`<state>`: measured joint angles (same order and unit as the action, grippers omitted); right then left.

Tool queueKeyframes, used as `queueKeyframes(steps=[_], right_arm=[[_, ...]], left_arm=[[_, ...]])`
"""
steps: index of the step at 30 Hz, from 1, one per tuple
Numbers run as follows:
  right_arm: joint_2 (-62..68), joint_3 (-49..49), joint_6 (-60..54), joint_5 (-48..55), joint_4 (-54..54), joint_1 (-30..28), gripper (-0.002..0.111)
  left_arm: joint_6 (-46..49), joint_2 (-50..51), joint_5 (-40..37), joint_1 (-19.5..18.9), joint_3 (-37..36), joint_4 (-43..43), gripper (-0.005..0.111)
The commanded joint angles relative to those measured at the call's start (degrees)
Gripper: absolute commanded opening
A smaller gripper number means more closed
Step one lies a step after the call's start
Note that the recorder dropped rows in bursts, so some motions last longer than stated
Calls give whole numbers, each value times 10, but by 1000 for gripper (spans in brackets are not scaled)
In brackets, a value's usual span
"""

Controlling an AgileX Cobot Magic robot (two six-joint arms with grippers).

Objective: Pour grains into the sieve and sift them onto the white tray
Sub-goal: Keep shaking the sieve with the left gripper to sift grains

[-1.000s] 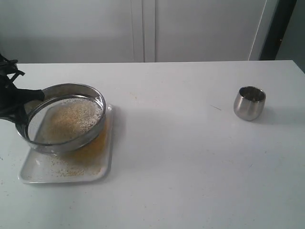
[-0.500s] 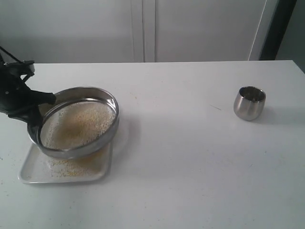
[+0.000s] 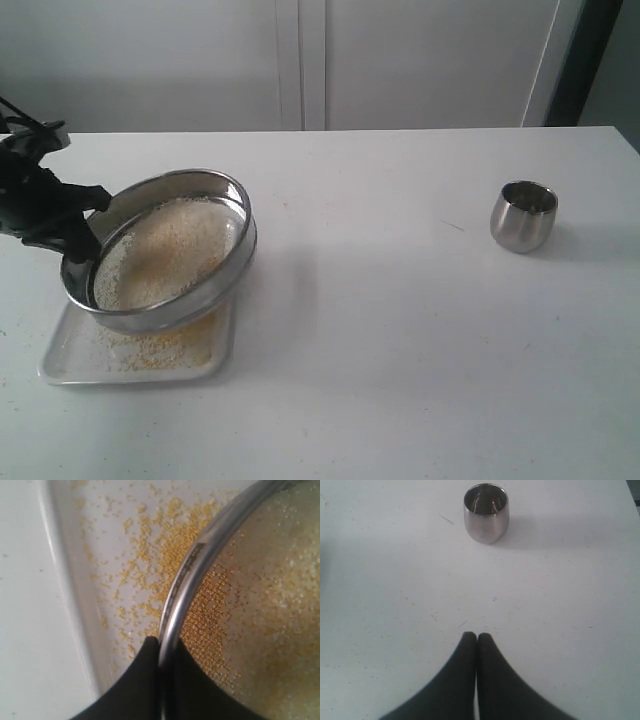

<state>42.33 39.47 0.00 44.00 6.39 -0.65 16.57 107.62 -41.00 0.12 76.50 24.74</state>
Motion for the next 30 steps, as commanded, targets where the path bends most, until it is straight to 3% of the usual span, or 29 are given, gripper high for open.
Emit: queueKeyframes(steps=[1, 2, 4, 6, 8, 10, 13, 15, 18, 20, 23, 25, 28, 30], right_arm=[[-5, -2, 0, -3, 0, 1, 0], [-5, -2, 0, -3, 0, 1, 0], [-5, -2, 0, -3, 0, 1, 0], [-5, -2, 0, -3, 0, 1, 0], [-5, -2, 0, -3, 0, 1, 0], [-5, -2, 0, -3, 0, 1, 0], [-5, -2, 0, -3, 0, 1, 0], [-5, -2, 0, -3, 0, 1, 0], [-5, -2, 0, -4, 0, 1, 0], [-5, -2, 0, -4, 0, 1, 0], [-5, -2, 0, -4, 0, 1, 0], [-5, -2, 0, -4, 0, 1, 0], [-5, -2, 0, -4, 0, 1, 0], [-5, -2, 0, -4, 0, 1, 0]], left_arm=[[-177, -10, 46, -9, 2, -47, 0], [-178, -10, 24, -11, 2, -28, 0], [-42, -13, -30, 3, 2, 23, 0], [32, -18, -26, 19, 1, 27, 0], [-36, -18, 46, 14, 1, -30, 0], [-172, -16, 52, -7, 1, -46, 0], [-66, -17, -18, -2, 1, -11, 0], [-18, -22, -25, 10, 0, -13, 0], [-88, -20, 47, 1, -6, -47, 0], [-129, -18, 32, -9, -6, -31, 0], [-23, -24, -40, 1, -5, 21, 0], [49, -30, -14, 7, -8, 17, 0], [-50, -26, 40, -18, -9, -3, 0], [-90, -26, 10, -23, -9, 8, 0]])
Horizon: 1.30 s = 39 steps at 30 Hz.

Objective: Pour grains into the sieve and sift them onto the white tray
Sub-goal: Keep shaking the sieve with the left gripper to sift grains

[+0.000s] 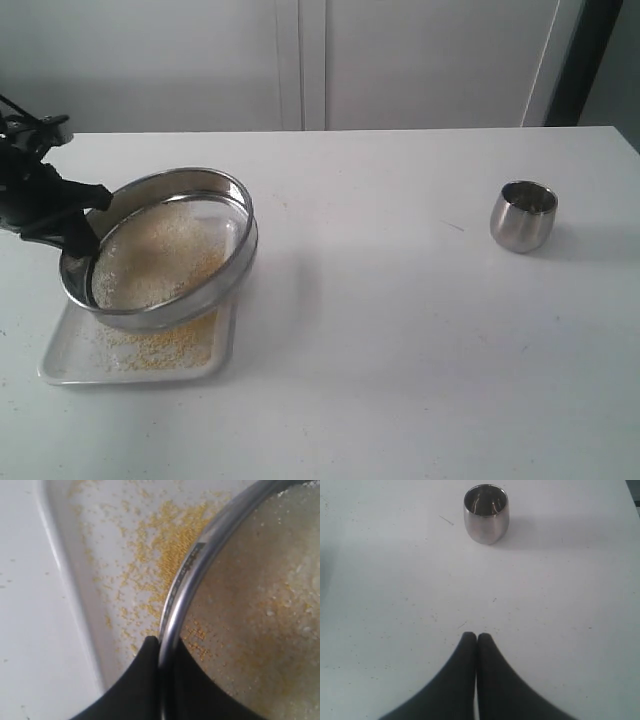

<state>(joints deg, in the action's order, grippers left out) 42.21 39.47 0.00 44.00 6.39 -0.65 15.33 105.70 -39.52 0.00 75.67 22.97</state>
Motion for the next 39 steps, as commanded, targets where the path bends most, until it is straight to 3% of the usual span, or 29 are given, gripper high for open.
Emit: queueKeyframes(steps=[1, 4, 7, 10, 12, 14, 15, 17, 19, 20, 22, 23, 24, 25, 26, 27, 28, 29, 30, 32, 34, 35, 37, 38, 39], right_arm=[[-4, -2, 0, -3, 0, 1, 0], [-4, -2, 15, -3, 0, 1, 0], [-4, -2, 13, -3, 0, 1, 0], [-4, -2, 13, -3, 0, 1, 0], [-4, -2, 13, -3, 0, 1, 0], [-4, -2, 13, -3, 0, 1, 0], [-4, -2, 13, -3, 0, 1, 0], [-4, -2, 13, -3, 0, 1, 0], [-4, -2, 13, -3, 0, 1, 0], [-4, -2, 13, -3, 0, 1, 0], [-4, -2, 13, -3, 0, 1, 0], [-4, -2, 13, -3, 0, 1, 0], [-4, -2, 13, -3, 0, 1, 0], [-4, -2, 13, -3, 0, 1, 0], [-4, -2, 13, -3, 0, 1, 0], [-4, -2, 13, -3, 0, 1, 0], [-4, -2, 13, -3, 0, 1, 0], [-4, -2, 13, -3, 0, 1, 0], [-4, -2, 13, -4, 0, 1, 0], [-4, -2, 13, -4, 0, 1, 0], [-4, -2, 13, -4, 0, 1, 0], [-4, -2, 13, -4, 0, 1, 0], [-4, -2, 13, -4, 0, 1, 0], [-4, -2, 13, -4, 0, 1, 0], [-4, -2, 13, -4, 0, 1, 0]], left_arm=[[-58, -9, -30, -13, -1, 27, 0], [16, -22, -13, 21, -11, 10, 0], [-63, -22, 69, 17, -18, -34, 0], [-140, -16, 19, 4, -18, -11, 0], [-59, -22, -34, 23, -18, 7, 0], [13, -34, -20, 49, -24, -10, 0], [4, -37, 7, 51, -28, -38, 0], [-110, -34, 60, 39, -31, -99, 0], [-193, -30, 52, 22, -30, -107, 0], [-190, -30, 31, 21, -30, -91, 0], [-46, -42, -17, 43, -31, -44, 0], [-8, -45, 39, 47, -40, -64, 0], [-60, -43, 72, 39, -42, -85, 0], [-184, -31, 71, 13, -38, -79, 0], [-193, -28, 40, 9, -35, -52, 0], [-83, -31, -11, 20, -37, -11, 0], [-33, -36, -20, 32, -40, -5, 0], [-8, -38, 25, 41, -44, -28, 0], [-82, -33, 75, 33, -44, -76, 0], [-196, -29, 59, 13, -43, -92, 0], [-89, -41, -6, 38, -43, -78, 0], [-53, -44, 21, 48, -44, -100, 0], [-201, -40, 76, 39, -42, -193, 0], [-267, -38, 59, 34, -39, -195, 0], [-266, -38, 36, 37, -36, -183, 0]])
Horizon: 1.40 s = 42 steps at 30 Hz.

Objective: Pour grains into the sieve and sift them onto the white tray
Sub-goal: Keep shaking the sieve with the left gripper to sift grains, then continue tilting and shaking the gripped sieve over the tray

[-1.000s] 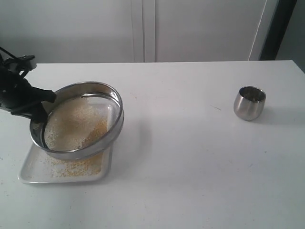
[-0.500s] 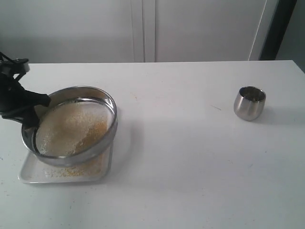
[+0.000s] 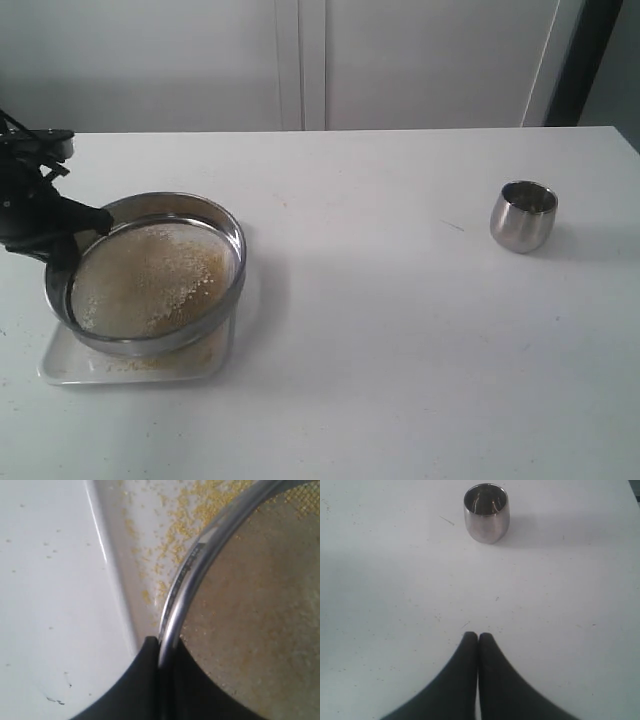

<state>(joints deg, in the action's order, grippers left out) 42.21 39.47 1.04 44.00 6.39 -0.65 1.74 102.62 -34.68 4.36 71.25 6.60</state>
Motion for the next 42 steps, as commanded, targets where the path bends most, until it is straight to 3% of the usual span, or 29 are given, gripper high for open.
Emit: queueKeyframes(steps=[1, 4, 7, 9, 12, 14, 16, 18, 20, 22, 24, 25, 27, 29, 31, 33, 35, 39, 42], right_arm=[[-4, -2, 2, -4, 0, 1, 0], [-4, -2, 2, -4, 0, 1, 0], [-4, -2, 2, -4, 0, 1, 0], [-4, -2, 2, -4, 0, 1, 0], [-4, -2, 2, -4, 0, 1, 0], [-4, -2, 2, -4, 0, 1, 0], [-4, -2, 2, -4, 0, 1, 0], [-4, -2, 2, -4, 0, 1, 0], [-4, -2, 2, -4, 0, 1, 0], [-4, -2, 2, -5, 0, 1, 0], [-4, -2, 2, -5, 0, 1, 0], [-4, -2, 4, -5, 0, 1, 0], [-4, -2, 4, -5, 0, 1, 0], [-4, -2, 4, -5, 0, 1, 0], [-4, -2, 4, -5, 0, 1, 0], [-4, -2, 4, -5, 0, 1, 0], [-4, -2, 4, -4, 0, 1, 0], [-4, -2, 4, -4, 0, 1, 0], [-4, -2, 4, -4, 0, 1, 0]], left_arm=[[-79, -7, -33, 3, 8, -4, 0], [24, -13, 13, 35, -1, -18, 0], [-81, -4, 82, 12, -1, -33, 0], [-108, 0, 50, 4, 2, -9, 0], [-3, -4, -15, 20, 2, 34, 0], [50, -10, 28, 28, -4, 14, 0], [-36, -7, 76, 9, -4, -4, 0], [-88, -2, 52, -5, -1, 20, 0], [-5, -4, -16, 9, 0, 42, 0], [68, -9, -15, 31, -1, 22, 0], [7, -10, 36, 27, -1, -32, 0], [-71, -8, 51, 19, -1, -52, 0], [-118, -6, 29, 16, -1, -40, 0], [-50, -9, -9, 35, 0, -34, 0], [-2, -12, 14, 51, -1, -66, 0], [-88, -12, 63, 40, -2, -113, 0], [-174, -7, 64, 22, -2, -110, 0], [-48, -14, -7, 48, 0, -58, 0], [-96, -17, 78, 30, -5, -57, 0]])
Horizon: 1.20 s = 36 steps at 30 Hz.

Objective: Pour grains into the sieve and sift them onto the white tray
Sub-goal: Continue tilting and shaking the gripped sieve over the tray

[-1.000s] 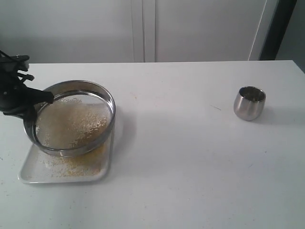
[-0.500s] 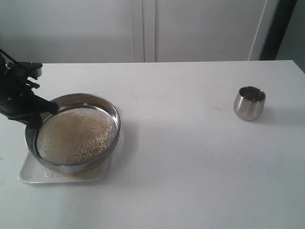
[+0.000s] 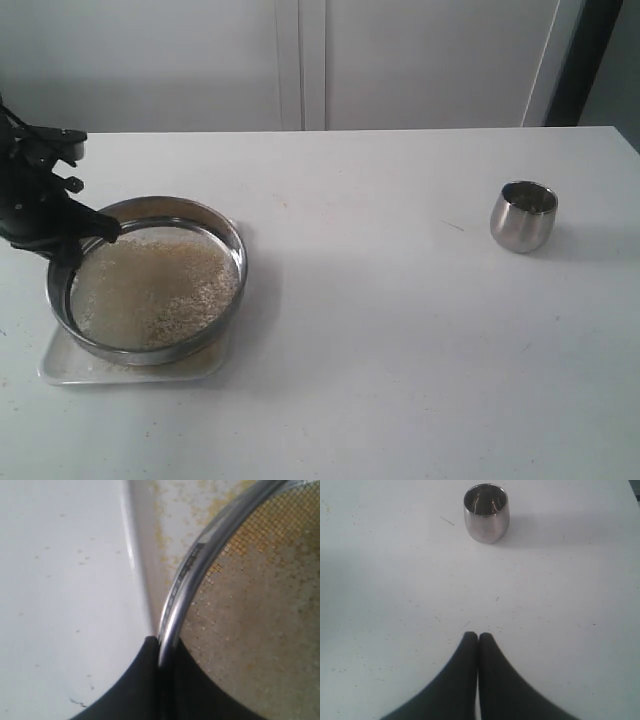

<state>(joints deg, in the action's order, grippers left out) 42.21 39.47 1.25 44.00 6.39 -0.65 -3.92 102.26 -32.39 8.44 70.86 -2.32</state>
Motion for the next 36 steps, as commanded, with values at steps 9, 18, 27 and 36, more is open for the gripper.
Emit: queueKeyframes(steps=[9, 18, 27, 36], right_arm=[[-4, -2, 2, -4, 0, 1, 0], [-4, -2, 3, -4, 0, 1, 0], [-4, -2, 3, -5, 0, 1, 0], [-4, -2, 3, -5, 0, 1, 0]], left_arm=[[166, -11, -41, -61, -5, 243, 0], [-9, -2, 6, -68, -3, 131, 0], [-44, 1, -14, -49, 0, 107, 0], [-14, 4, 0, -32, 4, 130, 0]])
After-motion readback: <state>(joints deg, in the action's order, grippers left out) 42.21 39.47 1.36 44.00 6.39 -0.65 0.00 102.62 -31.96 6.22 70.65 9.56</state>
